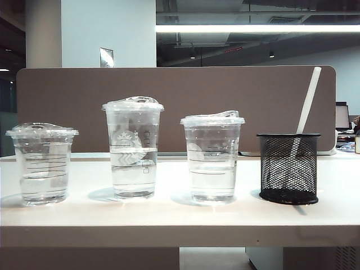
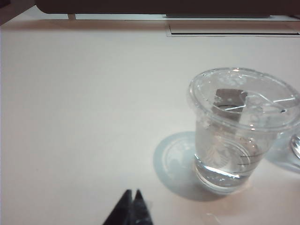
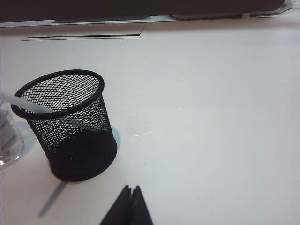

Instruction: Pick up the straw and insert it into the medium coffee cup.

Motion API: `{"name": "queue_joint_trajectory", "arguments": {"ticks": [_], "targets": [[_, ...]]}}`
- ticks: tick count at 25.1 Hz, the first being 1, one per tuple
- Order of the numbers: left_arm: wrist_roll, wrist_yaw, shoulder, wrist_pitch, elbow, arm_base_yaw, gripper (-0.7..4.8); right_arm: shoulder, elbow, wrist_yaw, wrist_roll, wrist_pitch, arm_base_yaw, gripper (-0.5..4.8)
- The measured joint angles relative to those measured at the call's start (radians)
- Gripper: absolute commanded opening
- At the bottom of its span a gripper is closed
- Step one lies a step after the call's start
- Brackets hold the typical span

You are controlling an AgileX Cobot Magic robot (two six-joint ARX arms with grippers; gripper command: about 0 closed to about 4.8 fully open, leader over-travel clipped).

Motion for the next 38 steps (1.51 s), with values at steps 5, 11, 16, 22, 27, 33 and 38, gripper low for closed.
{"name": "queue_joint_trajectory", "arguments": {"ticks": [5, 11, 16, 22, 27, 33, 38], "targets": [[0.0, 0.0, 0.0, 0.0, 0.0, 0.0, -0.03, 0.0, 0.0, 0.0, 0.0, 0.0, 0.0, -0.05], [-0.088, 0.001, 0.0, 0.024, 0.0, 0.0, -0.04, 0.0, 0.003, 0.0, 0.003, 0.003, 0.0, -0.06], [-0.367, 0.019, 0.001, 0.289, 0.207, 0.0, -0.04, 0.0, 0.235, 0.0, 0.169, 0.063, 0.001, -0.06], [-0.303, 0.046, 0.013, 0.06, 0.597, 0.0, -0.04, 0.003, 0.481, -0.003, 0.22, -0.167, 0.001, -0.06], [-0.018, 0.172, 0.163, -0.312, 0.958, 0.0, -0.04, 0.09, 0.706, -0.059, 0.05, -0.364, 0.001, -0.06], [0.082, 0.378, 0.457, -0.702, 1.117, 0.0, -0.04, 0.358, 0.922, -0.134, -0.089, -0.491, 0.002, 0.39], [0.206, 0.427, 0.509, -0.904, 1.096, 0.0, -0.04, 0.558, 1.016, 0.053, -0.26, -0.417, 0.0, 0.73]]}}
